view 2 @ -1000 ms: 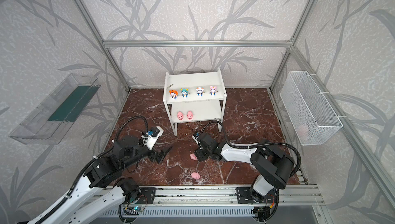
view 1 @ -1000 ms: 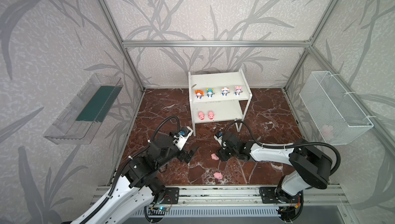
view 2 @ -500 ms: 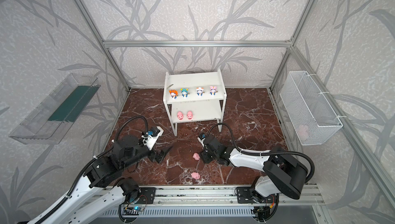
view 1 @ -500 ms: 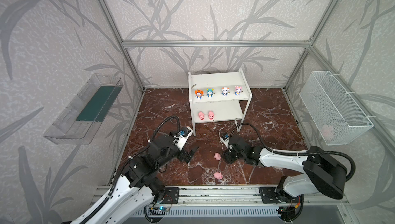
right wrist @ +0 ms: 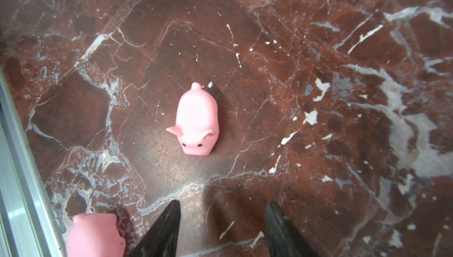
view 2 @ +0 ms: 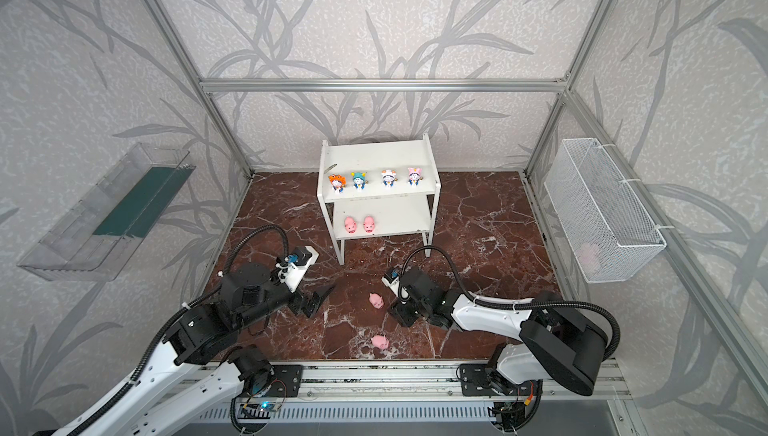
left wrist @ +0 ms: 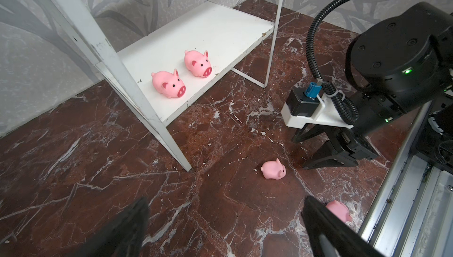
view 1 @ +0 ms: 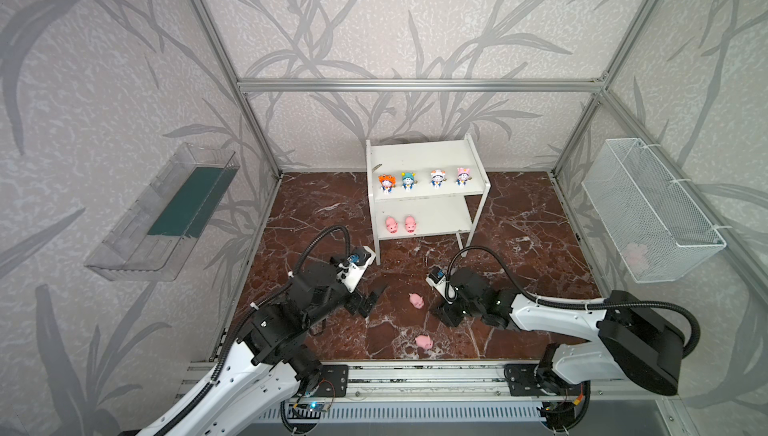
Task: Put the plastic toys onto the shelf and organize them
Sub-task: 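Lower the right gripper over a pink pig and close on it, then carry the pink pig with the right gripper onto the lower shelf tier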
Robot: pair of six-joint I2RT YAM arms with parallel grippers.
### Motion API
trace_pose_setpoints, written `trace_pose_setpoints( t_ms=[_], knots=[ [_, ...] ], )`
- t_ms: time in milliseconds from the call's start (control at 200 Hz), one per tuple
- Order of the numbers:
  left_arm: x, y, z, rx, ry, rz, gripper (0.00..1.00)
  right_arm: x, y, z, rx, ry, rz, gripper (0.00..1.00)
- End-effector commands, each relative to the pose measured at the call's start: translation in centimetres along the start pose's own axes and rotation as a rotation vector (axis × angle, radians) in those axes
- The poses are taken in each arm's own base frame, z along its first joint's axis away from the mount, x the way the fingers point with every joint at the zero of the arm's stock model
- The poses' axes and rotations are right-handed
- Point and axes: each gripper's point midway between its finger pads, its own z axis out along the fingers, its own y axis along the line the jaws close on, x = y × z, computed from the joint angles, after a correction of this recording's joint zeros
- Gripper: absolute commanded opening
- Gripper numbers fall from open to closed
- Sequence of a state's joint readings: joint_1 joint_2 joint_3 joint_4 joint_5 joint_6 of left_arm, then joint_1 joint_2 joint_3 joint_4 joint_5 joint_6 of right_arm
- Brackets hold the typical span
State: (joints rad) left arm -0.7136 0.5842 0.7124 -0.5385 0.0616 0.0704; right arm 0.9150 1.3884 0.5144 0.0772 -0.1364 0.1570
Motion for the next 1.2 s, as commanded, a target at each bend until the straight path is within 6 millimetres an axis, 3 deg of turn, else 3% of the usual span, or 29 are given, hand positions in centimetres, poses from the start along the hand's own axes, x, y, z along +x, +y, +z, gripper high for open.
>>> trace_pose_setpoints(
  t_ms=[0,205,505,740,1010,1195],
  knots=[
    [0.1,-0.3,0.1,0.013,0.002,0.009,0.99,-1.1,1.5,0.9,-0.043,0.001,-0.036,0.56],
    [0.1,-0.7,0.0,0.038,0.002,0.009,0.99,-1.0,2.1,3.0,-0.03,0.075,-0.048,0.55],
    [1.1,-3.7,0.9,0.215,0.089,-0.012,0.99,-1.7,2.1,4.0,-0.023,0.104,-0.058,0.52],
    [0.9,-3.6,0.7,0.211,0.067,-0.004,0.99,-2.0,2.2,3.9,-0.027,0.089,-0.063,0.43],
    [0.9,-3.5,0.7,0.201,0.062,-0.002,0.99,-2.6,2.3,3.4,-0.025,0.065,-0.072,0.26],
    [0.7,-3.4,0.7,0.198,0.059,0.0,0.99,-3.4,1.9,2.3,0.003,0.02,-0.052,0.22]
  ],
)
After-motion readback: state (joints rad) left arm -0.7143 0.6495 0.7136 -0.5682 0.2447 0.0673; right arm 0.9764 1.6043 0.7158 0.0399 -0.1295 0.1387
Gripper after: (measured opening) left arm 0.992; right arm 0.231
